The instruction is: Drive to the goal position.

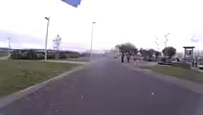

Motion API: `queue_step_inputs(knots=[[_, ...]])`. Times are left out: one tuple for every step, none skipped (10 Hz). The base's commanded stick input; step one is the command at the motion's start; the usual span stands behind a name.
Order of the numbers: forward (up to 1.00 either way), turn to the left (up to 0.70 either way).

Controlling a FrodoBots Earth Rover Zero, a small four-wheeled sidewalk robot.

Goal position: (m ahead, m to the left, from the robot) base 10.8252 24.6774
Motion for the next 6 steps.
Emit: queue_step_inputs(knots=[[0.85, 0.0], [0.85, 0.0], [0.85, 0.0], [0.85, 0.0], [0.85, 0.0], [0.85, 0.0]])
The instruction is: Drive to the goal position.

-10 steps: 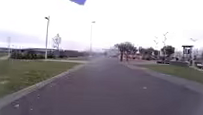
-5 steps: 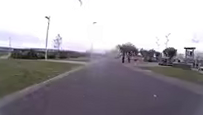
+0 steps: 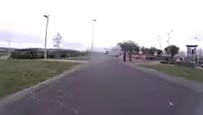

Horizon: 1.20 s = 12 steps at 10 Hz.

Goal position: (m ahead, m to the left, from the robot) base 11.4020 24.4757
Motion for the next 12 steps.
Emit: queue_step_inputs(knots=[[0.85, 0.0], [0.85, 0.0], [0.85, 0.0], [0.85, 0.0], [0.85, 0.0], [0.85, 0.0], [0.85, 0.0], [0.85, 0.0], [0.85, 0.0], [0.85, 0.0], [0.85, -0.05], [0.85, -0.21]])
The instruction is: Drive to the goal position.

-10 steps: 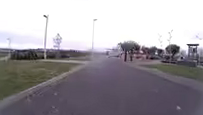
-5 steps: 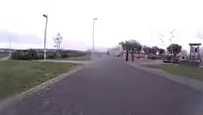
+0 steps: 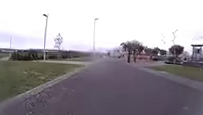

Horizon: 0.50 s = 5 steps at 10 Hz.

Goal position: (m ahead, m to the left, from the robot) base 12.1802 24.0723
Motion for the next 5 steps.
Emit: queue_step_inputs(knots=[[0.85, -0.32], [0.85, -0.19], [0.85, -0.06], [0.85, 0.0], [0.85, 0.0]])
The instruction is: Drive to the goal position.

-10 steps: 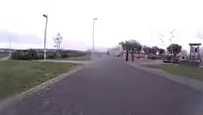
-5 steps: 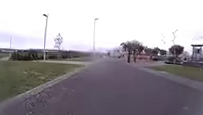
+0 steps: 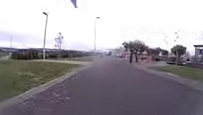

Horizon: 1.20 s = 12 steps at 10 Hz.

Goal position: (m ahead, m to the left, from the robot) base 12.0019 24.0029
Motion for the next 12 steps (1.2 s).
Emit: queue_step_inputs(knots=[[0.85, 0.0], [0.85, 0.0], [0.85, 0.0], [0.85, 0.0], [0.85, 0.0], [0.85, 0.0], [0.85, 0.0], [0.85, 0.0], [0.85, 0.0], [0.85, 0.0], [0.85, 0.0], [0.85, 0.0]])
